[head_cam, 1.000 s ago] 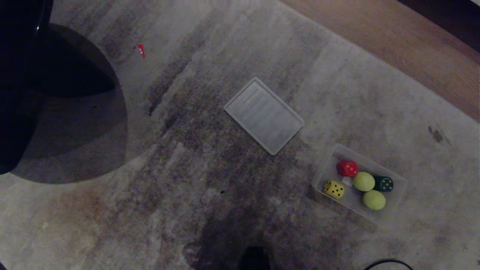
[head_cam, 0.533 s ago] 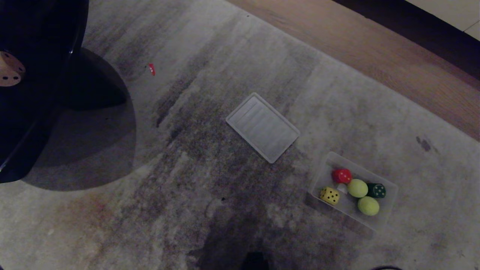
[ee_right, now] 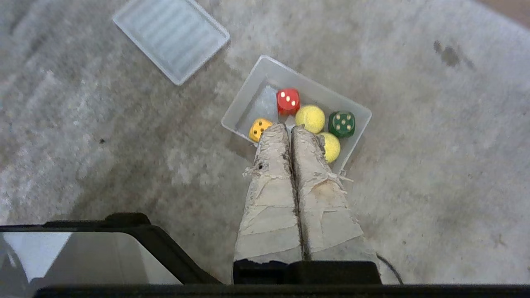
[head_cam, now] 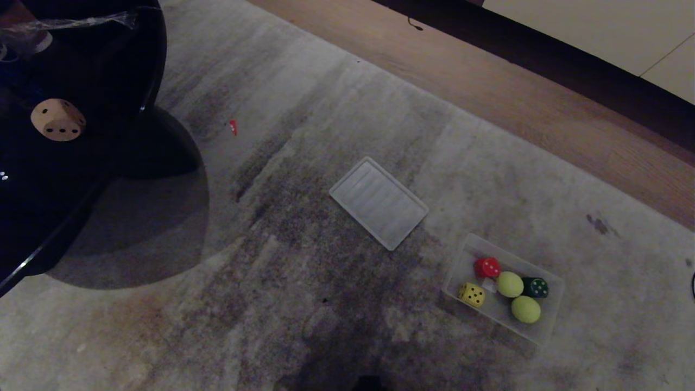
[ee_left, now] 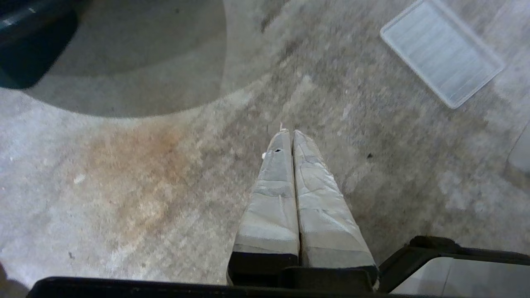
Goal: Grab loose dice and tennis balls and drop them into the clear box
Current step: Pick up toys out of the box
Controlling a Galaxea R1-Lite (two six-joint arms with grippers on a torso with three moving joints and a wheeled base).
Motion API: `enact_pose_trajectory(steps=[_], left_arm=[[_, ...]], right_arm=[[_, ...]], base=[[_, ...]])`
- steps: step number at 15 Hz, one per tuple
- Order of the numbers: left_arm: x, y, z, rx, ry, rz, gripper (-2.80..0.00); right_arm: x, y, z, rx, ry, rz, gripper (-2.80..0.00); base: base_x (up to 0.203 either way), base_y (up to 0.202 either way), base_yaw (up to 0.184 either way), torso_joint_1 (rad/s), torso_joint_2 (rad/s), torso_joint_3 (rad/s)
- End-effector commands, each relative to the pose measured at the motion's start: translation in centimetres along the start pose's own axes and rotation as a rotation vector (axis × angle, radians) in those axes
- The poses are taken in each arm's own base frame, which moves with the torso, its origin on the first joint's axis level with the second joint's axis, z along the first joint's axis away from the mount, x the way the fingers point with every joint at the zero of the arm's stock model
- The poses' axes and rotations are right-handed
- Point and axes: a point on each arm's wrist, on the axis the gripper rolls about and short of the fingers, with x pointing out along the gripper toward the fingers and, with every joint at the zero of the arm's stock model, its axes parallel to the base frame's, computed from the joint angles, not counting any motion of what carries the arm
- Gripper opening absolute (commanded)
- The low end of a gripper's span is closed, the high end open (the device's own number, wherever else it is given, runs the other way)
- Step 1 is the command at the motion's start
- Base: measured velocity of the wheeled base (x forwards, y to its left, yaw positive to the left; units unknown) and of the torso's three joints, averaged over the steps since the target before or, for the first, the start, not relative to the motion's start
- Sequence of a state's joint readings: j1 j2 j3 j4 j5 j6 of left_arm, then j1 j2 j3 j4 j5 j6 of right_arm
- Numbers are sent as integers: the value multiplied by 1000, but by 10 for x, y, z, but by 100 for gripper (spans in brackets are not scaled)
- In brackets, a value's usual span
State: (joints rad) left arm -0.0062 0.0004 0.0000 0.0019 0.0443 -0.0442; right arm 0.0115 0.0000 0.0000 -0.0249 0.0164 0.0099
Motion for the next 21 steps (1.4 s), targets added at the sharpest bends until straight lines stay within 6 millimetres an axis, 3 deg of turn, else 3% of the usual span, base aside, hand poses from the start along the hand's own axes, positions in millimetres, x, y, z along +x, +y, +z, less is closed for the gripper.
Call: enact_pose_trajectory(steps=[1,21], left_arm=[[0,0,0,0,2,0,-280],[0,0,0,-2,2,0,-280]], right_arm=[[1,0,-2,-1,10,1,-280],[1,0,-3,-1,10,1,-280]], base=[[0,0,0,-1,7,201],[0,0,0,1,2,199]])
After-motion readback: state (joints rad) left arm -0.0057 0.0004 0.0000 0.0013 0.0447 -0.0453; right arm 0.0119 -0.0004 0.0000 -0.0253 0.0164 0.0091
